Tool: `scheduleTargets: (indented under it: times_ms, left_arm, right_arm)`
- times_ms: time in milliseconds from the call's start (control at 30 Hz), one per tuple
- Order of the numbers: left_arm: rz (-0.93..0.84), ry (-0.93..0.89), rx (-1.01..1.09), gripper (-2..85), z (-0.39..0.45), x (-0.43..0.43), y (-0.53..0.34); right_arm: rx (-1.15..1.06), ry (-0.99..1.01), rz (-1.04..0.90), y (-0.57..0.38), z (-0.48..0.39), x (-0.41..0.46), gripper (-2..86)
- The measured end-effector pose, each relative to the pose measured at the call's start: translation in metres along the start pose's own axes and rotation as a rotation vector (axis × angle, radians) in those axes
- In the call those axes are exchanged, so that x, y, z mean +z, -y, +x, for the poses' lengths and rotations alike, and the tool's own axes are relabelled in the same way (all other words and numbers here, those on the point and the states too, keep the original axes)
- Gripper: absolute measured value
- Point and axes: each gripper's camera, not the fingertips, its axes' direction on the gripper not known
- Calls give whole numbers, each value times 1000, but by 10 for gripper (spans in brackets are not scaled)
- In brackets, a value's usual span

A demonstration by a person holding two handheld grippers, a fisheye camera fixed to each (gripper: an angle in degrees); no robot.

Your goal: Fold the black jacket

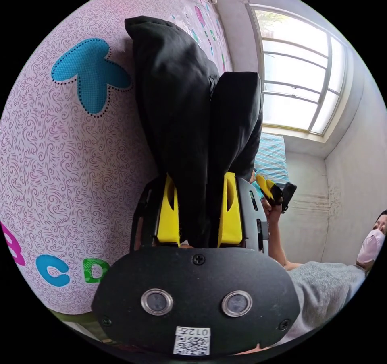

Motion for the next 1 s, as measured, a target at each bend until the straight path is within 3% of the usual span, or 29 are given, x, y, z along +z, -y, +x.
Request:
scheduleTargets:
  times_ms: [167,333,633,833,1000]
  left_arm:
    - [-19,-5,-3,190,-1,4,4]
    - [-48,-8,6,193,0,8,10]
    - [-48,-11,9,198,4,13,10]
    - [-29,161,56,206,29,8,5]
    - [-62,74,50,213,21,24,17]
  right_arm:
    - [236,168,-219,66,111,-20,186]
    - [313,380,-306,104,154,-22,219]
    - [286,580,-396,155,149,-58,244]
    - [300,639,-352,163,127,-98,267]
    - [303,632,-347,174,105,-134,270]
